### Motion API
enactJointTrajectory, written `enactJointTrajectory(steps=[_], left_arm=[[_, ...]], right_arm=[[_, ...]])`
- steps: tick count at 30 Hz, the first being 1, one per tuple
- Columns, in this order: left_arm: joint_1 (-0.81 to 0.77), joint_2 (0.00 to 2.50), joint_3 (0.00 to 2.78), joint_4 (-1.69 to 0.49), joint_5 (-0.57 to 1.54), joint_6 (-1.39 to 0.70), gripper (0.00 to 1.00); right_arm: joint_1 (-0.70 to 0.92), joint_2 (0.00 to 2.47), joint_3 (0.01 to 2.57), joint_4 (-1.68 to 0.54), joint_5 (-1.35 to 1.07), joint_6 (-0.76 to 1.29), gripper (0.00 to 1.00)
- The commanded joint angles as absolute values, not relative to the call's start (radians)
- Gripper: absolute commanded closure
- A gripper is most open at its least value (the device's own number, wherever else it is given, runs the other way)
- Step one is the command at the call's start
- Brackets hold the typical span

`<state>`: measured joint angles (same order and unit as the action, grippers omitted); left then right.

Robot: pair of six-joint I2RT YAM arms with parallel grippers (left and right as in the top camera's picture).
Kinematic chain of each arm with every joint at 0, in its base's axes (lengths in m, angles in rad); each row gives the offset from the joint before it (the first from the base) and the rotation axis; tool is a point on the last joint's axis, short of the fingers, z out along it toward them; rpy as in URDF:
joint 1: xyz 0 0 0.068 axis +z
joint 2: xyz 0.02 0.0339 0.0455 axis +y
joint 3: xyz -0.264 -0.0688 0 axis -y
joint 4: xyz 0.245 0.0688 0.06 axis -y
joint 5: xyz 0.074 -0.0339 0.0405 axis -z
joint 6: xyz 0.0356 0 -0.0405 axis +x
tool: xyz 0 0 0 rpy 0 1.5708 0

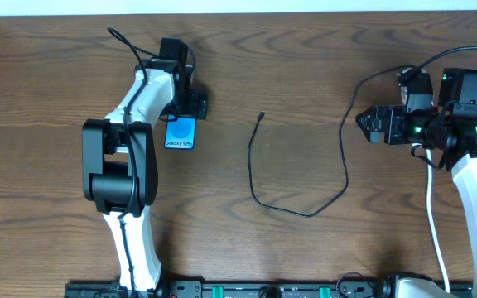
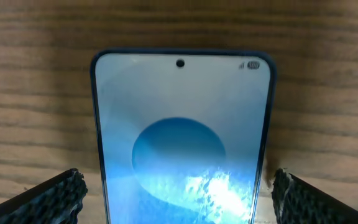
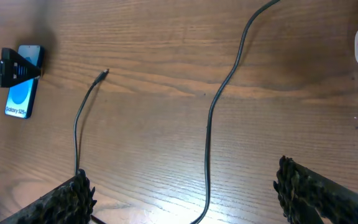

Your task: Plug charger to phone and switch on socket

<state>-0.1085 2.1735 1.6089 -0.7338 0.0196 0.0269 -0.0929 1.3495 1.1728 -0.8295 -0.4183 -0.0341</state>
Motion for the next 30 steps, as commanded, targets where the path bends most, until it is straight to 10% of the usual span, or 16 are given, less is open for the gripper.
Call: enactJointTrajectory(steps=[1, 10, 30], left_arm=[[-0.109, 2.223, 1.593, -0.732, 0.007, 0.033, 0.03], [-0.109, 2.247, 1.586, -0.786, 0.015, 0.005, 0.22], [-0.108, 2.247, 1.586, -0.970, 0.015, -0.020, 0.13]], right_arm=[[-0.090, 1.355, 1.195, -0.831, -0.422, -0.030, 0.07], [-0.090, 1.355, 1.195, -0.829, -0.422, 0.000, 0.07], [-0.090, 1.355, 1.195, -0.827, -0.422, 0.000, 0.05]])
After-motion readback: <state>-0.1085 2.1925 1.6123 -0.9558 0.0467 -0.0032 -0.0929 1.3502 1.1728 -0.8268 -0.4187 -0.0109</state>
